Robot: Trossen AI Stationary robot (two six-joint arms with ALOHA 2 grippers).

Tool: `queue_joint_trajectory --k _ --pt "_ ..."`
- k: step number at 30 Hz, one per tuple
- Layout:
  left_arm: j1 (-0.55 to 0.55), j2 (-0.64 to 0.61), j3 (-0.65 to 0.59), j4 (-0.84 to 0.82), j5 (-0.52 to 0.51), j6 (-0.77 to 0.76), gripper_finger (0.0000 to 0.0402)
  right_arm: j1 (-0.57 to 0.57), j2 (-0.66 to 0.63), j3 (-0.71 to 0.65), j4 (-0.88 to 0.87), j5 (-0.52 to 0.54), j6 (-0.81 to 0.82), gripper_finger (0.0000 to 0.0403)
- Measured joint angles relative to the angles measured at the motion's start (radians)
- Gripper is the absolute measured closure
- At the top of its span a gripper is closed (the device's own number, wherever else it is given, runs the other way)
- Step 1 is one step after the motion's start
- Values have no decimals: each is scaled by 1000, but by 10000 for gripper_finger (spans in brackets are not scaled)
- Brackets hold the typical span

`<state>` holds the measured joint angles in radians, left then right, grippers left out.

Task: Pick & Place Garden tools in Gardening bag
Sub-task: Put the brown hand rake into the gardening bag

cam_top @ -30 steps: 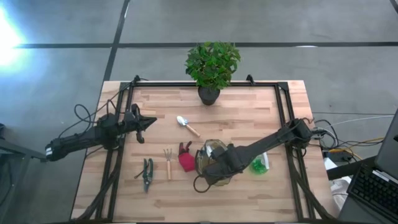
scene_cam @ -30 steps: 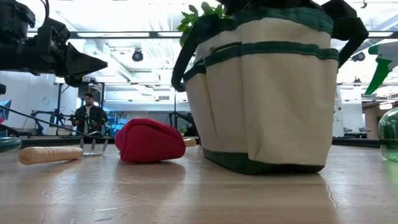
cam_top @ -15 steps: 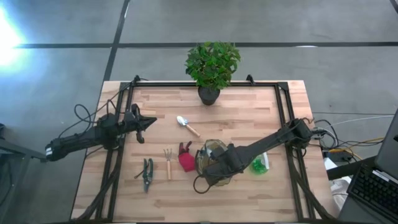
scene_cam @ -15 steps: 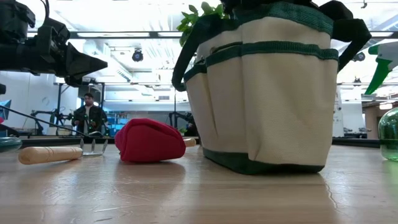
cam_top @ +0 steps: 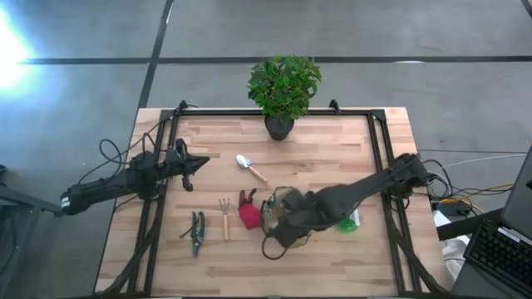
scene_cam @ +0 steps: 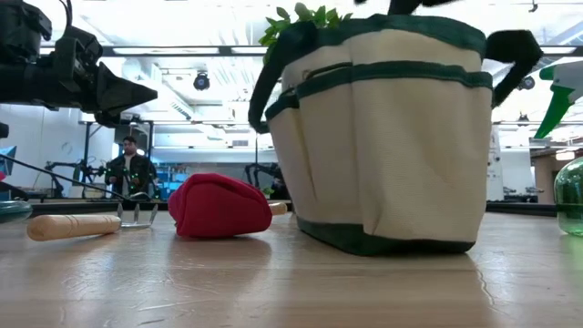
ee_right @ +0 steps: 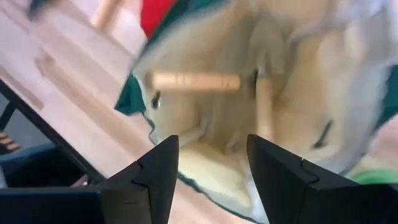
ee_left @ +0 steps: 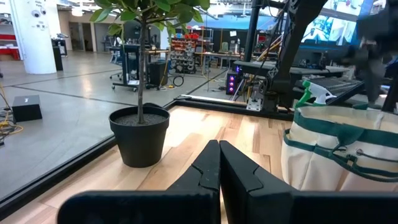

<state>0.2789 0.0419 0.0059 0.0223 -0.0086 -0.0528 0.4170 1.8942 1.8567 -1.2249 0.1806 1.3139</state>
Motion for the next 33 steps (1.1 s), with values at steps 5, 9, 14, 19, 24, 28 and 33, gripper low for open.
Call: queue_joint_trajectory --k 5,9,14,19,24,28,33 --pt "0 1 0 0 0 0 399 1 -42 31 -99 145 -85 235" --pt "0 1 0 0 0 0 399 -21 -64 33 -141 197 -188 244" --pt "0 2 0 0 0 0 399 -33 -79 33 -188 253 -323 258" --pt "0 2 0 0 0 0 399 -32 -92 33 -309 372 -357 274" --pt "0 2 0 0 0 0 399 -32 -108 12 -337 413 -440 292" --pt "0 2 0 0 0 0 399 -35 -148 -40 -339 408 -521 317" --pt "0 2 0 0 0 0 399 -45 -269 -176 -306 423 -518 360"
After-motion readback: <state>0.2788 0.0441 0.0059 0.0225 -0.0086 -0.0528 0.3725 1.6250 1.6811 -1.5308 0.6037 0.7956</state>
